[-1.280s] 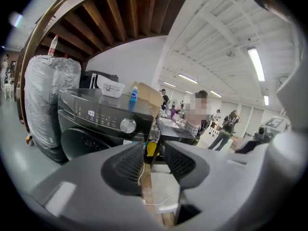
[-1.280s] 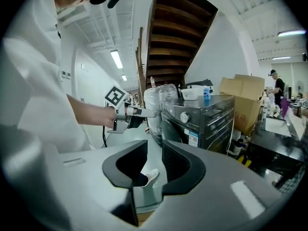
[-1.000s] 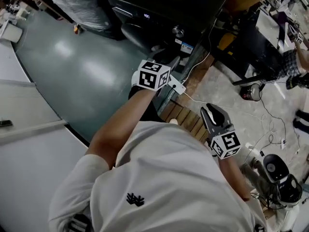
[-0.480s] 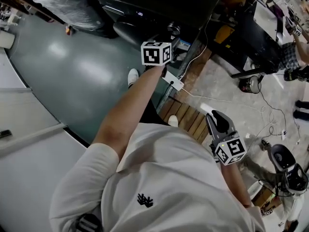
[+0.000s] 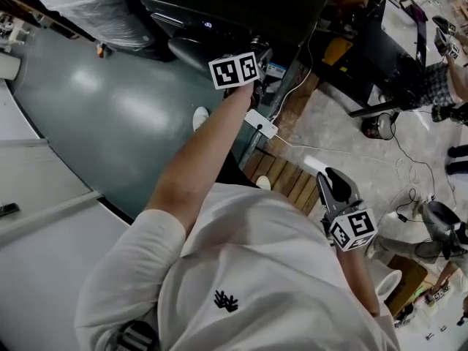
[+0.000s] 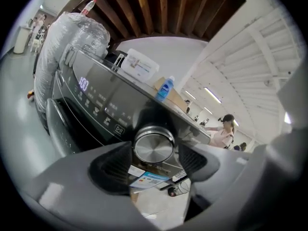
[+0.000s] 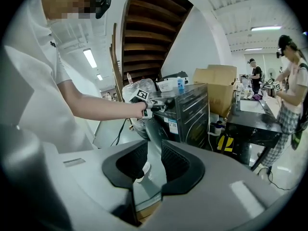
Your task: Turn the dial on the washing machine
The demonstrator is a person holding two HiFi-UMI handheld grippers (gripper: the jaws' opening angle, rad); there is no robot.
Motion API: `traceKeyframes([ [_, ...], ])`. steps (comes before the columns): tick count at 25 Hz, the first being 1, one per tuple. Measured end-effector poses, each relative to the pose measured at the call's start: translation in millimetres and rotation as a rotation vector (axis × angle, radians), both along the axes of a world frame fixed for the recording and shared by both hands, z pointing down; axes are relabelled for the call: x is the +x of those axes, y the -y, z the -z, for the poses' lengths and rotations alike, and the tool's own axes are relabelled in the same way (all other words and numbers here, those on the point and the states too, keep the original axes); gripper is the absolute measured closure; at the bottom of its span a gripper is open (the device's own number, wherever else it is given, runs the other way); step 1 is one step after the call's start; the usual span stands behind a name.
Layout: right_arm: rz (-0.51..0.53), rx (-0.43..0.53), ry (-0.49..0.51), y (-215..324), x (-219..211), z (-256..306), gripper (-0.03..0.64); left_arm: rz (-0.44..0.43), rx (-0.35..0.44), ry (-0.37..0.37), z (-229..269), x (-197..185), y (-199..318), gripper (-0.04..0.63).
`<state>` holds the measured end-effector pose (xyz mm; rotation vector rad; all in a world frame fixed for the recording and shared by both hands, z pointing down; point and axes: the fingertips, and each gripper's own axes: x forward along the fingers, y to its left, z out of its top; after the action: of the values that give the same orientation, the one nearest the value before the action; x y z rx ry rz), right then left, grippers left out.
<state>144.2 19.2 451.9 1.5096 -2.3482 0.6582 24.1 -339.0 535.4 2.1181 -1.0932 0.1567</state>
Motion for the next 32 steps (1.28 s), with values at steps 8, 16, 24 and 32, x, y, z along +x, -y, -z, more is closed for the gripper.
traceKeyframes([
  [8, -0.027, -0.004, 0.001, -1.3, 12.9, -1.4, 0.546, 0.001, -0.011, 0.038, -5.4, 0.4, 4.9, 0.272],
  [16, -0.025, 0.000, 0.004, 2.3, 17.1, -1.8, 0.546, -0.055, 0.138, 0.302, 0.4, 5.2, 6.1, 0.273],
  [24, -0.029, 0.001, 0.004, -0.1, 23.1, -2.7, 0.546, -0.072, 0.185, 0.374, -0.6, 6.0, 3.1, 0.272],
  [32, -0.029, 0.008, 0.007, 1.3, 24.2, -1.2, 0.546, 0.014, 0.001, 0.002, -0.5, 2.1, -3.0, 0.259],
])
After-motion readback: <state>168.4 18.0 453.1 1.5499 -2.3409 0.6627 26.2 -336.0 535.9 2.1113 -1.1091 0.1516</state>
